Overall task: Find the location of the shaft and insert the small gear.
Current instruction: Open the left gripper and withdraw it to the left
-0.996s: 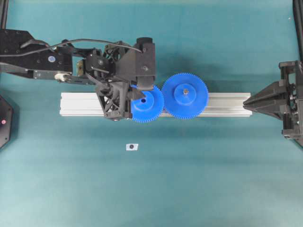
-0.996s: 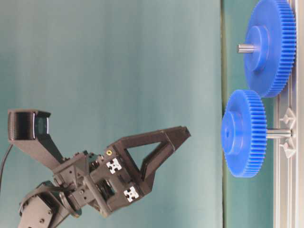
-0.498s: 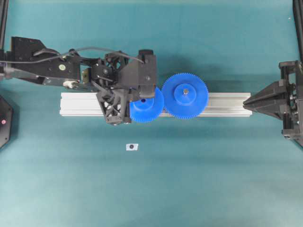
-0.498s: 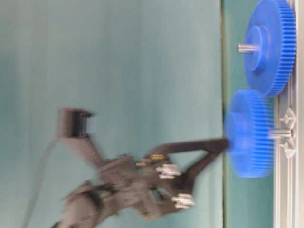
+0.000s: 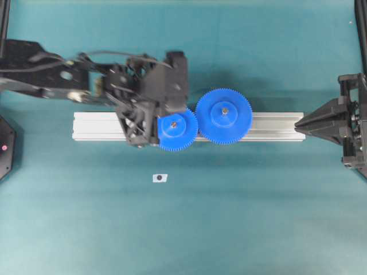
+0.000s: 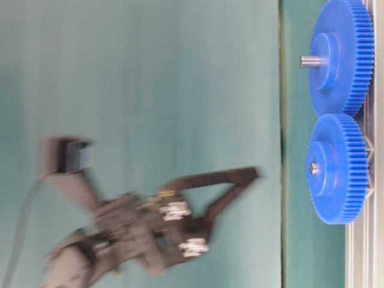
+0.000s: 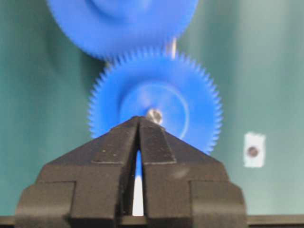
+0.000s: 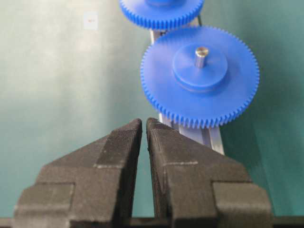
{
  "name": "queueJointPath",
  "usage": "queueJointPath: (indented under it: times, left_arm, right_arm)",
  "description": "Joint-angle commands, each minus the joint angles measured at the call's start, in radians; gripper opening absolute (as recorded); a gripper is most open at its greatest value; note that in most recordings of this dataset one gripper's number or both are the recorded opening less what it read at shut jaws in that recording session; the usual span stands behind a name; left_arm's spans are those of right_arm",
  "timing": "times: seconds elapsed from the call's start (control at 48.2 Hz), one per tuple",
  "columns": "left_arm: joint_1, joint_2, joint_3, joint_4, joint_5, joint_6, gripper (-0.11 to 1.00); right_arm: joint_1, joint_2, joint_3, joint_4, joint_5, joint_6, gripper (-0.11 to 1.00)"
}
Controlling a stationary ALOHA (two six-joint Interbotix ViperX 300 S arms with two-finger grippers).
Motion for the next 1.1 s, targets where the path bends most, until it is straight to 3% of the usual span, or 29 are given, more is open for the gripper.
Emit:
queueJointPath:
  times: [0.0,0.394,0.643,0.851,1.079]
  left_arm:
    - [-0.012,-0.063,0.000,0.003,-0.008,-0.005,0.02]
    - [-0.081,-0.198,0.100,0.003,-0.012,-0.006,0.02]
    - [-0.101,-0.296,0.181,0.003,-0.089,-0.012,0.02]
    - [-0.103,-0.400,0.281,0.003,-0.225,-0.095,0.02]
    - [-0.110,-0.479,0.353,0.002,-0.265,-0.158,0.02]
  right_arm:
    - [-0.003,0.005,-0.012,0.000,-0.008,0.008,0.17]
    - [-0.002,0.005,-0.011,0.000,-0.009,0.008,0.17]
    - [-0.003,0.003,-0.012,0.000,-0.011,0.008,0.17]
    - [-0.003,-0.002,-0.011,0.000,-0.015,0.008,0.17]
    - [-0.003,-0.026,-0.011,0.000,-0.017,0.008,0.17]
